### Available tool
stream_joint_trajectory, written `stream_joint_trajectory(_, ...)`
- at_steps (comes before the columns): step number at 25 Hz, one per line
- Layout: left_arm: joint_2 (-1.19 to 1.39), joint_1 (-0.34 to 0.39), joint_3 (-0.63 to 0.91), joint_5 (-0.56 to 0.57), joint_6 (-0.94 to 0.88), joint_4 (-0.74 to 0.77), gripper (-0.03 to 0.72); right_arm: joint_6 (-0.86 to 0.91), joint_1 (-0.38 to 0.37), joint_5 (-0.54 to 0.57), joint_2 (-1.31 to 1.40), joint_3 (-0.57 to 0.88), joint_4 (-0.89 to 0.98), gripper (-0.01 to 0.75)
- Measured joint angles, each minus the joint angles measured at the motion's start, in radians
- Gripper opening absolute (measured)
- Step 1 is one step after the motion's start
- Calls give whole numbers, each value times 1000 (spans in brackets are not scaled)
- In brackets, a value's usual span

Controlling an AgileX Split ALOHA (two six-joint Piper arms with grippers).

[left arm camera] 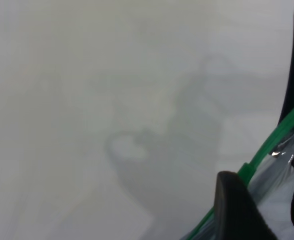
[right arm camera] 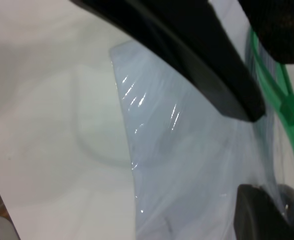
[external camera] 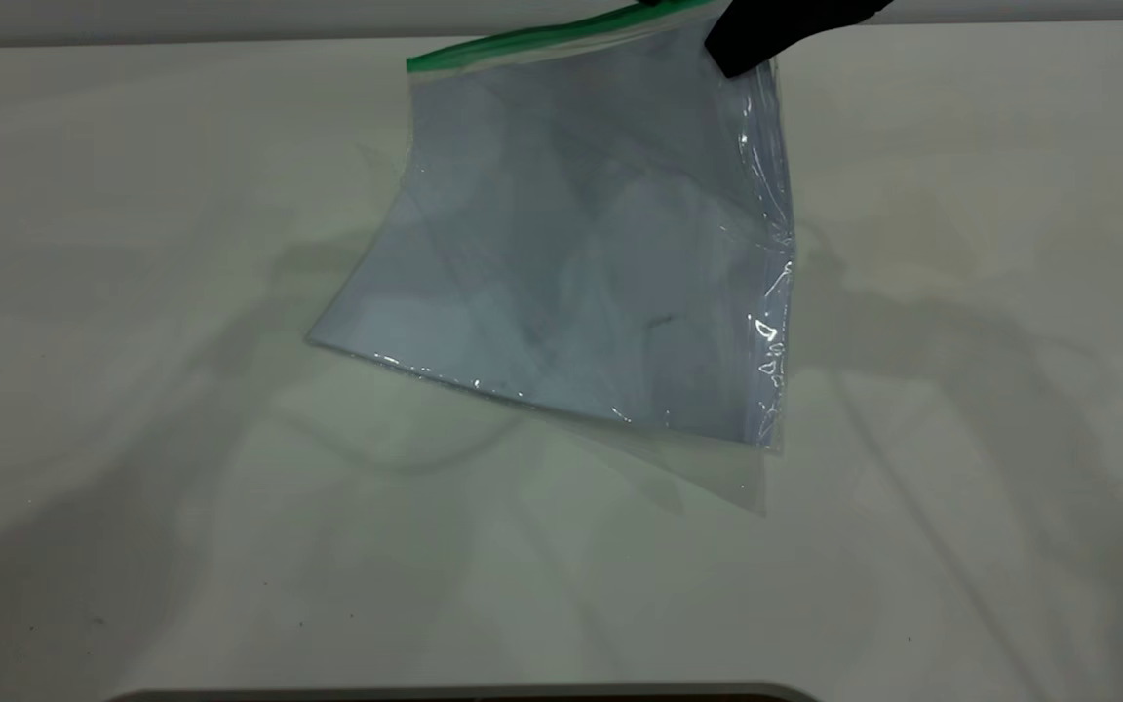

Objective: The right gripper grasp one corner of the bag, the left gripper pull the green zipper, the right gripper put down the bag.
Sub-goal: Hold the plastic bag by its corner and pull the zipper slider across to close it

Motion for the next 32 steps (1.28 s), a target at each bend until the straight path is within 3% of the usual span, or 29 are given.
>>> stream_joint_trajectory(12, 6, -28, 0, -24, -2, 0, 340, -1, 0, 25, 0, 0, 12, 33)
stream_joint_trajectory(23, 20, -29, -1, -47, -2, -1, 151, -1, 0, 32, 0, 0, 12, 33)
stream_joint_trajectory(32, 21, -30, -1, -47, 2, 7, 66, -1, -1, 31, -2, 0, 12, 33)
